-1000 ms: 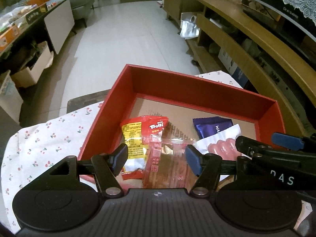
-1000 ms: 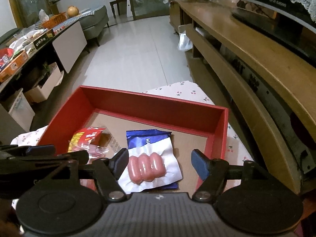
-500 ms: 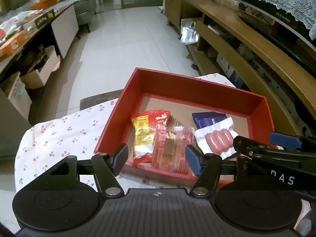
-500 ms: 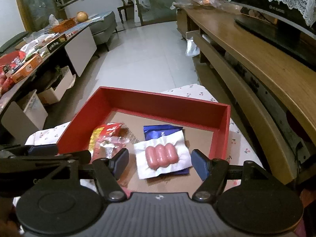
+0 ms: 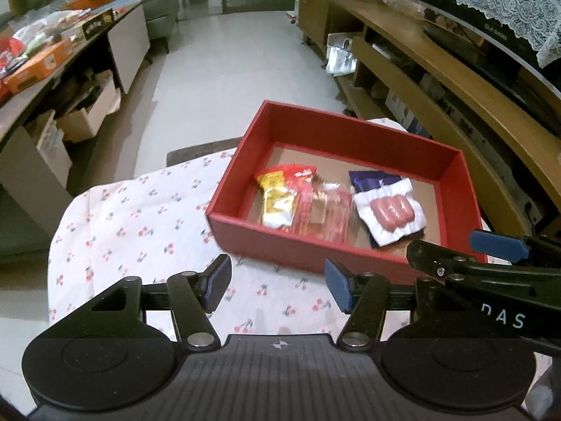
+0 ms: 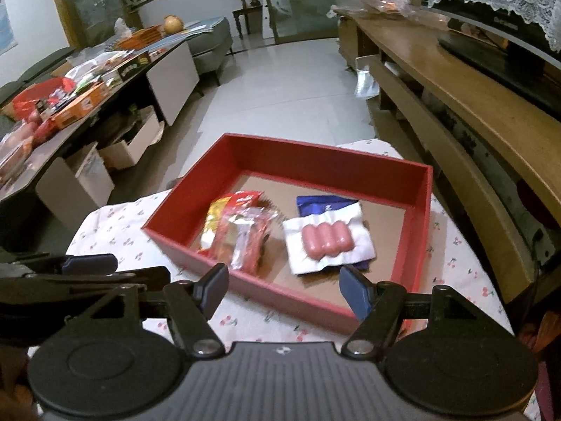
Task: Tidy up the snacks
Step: 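Lower both held snacks into the red box and open both tools, then move both tools back to the remaining snacks on the table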
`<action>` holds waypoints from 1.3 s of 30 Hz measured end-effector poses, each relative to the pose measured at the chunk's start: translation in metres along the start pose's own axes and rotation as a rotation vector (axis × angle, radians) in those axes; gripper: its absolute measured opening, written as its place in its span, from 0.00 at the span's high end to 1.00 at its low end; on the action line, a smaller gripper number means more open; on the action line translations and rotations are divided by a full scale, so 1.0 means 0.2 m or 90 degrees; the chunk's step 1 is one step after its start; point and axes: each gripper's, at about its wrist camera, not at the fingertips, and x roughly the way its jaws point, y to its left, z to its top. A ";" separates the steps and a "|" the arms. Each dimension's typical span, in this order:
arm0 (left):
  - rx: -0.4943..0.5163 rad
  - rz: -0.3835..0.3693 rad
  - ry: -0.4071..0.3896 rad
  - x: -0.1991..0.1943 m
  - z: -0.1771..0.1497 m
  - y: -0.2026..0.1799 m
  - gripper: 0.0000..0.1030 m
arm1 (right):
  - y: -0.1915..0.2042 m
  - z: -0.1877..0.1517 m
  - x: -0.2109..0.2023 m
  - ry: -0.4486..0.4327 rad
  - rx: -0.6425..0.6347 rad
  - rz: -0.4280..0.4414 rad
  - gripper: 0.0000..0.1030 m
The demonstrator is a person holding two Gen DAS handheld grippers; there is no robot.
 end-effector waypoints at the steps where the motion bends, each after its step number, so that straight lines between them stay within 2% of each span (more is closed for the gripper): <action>1: 0.000 0.002 0.000 -0.01 -0.02 0.01 0.36 | 0.01 -0.02 -0.01 0.001 -0.004 0.001 0.20; 8: 0.005 0.007 0.009 -0.09 -0.15 0.09 0.38 | 0.11 -0.13 -0.06 0.019 -0.029 0.025 0.20; 13: -0.010 0.006 0.033 -0.12 -0.27 0.16 0.40 | 0.21 -0.23 -0.08 0.039 -0.062 0.042 0.20; 20: -0.029 0.007 0.065 -0.16 -0.42 0.28 0.34 | 0.31 -0.36 -0.10 0.076 -0.078 0.090 0.20; 25: -0.058 0.009 0.097 -0.15 -0.52 0.37 0.34 | 0.40 -0.43 -0.07 0.103 -0.113 0.097 0.20; 29: -0.050 0.012 0.102 -0.14 -0.54 0.41 0.29 | 0.43 -0.44 -0.06 0.116 -0.120 0.107 0.20; 31: -0.046 0.002 0.106 -0.13 -0.54 0.42 0.28 | 0.43 -0.44 -0.05 0.122 -0.119 0.110 0.20; 34: -0.031 -0.007 0.110 -0.09 -0.52 0.43 0.20 | 0.42 -0.43 -0.03 0.131 -0.108 0.113 0.20; 39: 0.003 -0.036 0.120 -0.04 -0.52 0.41 0.17 | 0.40 -0.44 -0.03 0.139 -0.107 0.113 0.20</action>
